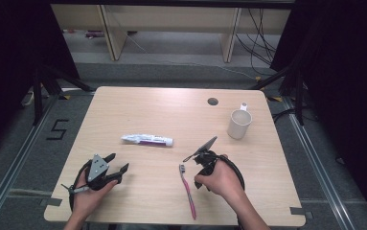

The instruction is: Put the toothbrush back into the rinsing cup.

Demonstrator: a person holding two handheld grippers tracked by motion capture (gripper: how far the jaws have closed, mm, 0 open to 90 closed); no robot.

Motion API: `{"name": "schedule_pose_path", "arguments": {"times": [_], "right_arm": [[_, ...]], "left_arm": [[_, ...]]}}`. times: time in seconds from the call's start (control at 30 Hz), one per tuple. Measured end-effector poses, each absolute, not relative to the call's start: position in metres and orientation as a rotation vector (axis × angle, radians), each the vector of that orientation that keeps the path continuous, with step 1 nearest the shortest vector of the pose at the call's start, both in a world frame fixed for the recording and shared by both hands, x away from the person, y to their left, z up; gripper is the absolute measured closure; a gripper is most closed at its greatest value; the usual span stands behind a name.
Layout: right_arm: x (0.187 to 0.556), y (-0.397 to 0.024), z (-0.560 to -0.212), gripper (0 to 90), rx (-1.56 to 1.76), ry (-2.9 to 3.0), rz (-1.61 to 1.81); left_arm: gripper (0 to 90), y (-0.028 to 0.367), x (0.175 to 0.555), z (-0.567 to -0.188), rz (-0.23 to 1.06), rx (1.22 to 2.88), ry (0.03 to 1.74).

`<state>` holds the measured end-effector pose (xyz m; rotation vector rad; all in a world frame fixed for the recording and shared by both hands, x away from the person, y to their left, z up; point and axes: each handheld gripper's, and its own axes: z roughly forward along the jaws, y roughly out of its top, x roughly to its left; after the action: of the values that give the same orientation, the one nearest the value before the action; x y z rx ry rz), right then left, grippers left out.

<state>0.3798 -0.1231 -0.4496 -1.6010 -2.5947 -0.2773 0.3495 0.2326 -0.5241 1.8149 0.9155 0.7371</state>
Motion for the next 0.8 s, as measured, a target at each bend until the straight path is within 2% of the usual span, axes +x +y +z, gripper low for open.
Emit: {"name": "schedule_pose_path", "arguments": {"times": [0.33, 0.8], "right_arm": [[0.384, -0.089, -0.461, 63.6, -1.473, -2.611, -0.288], [0.391, -0.069, -0.469, 68.3, -1.550, -2.602, -0.193]], "left_arm": [[34.9, 0.233, 0.349, -0.524, 0.731, 1.810, 0.917], [34.8, 0.233, 0.349, -0.524, 0.734, 1.823, 0.911]]}}
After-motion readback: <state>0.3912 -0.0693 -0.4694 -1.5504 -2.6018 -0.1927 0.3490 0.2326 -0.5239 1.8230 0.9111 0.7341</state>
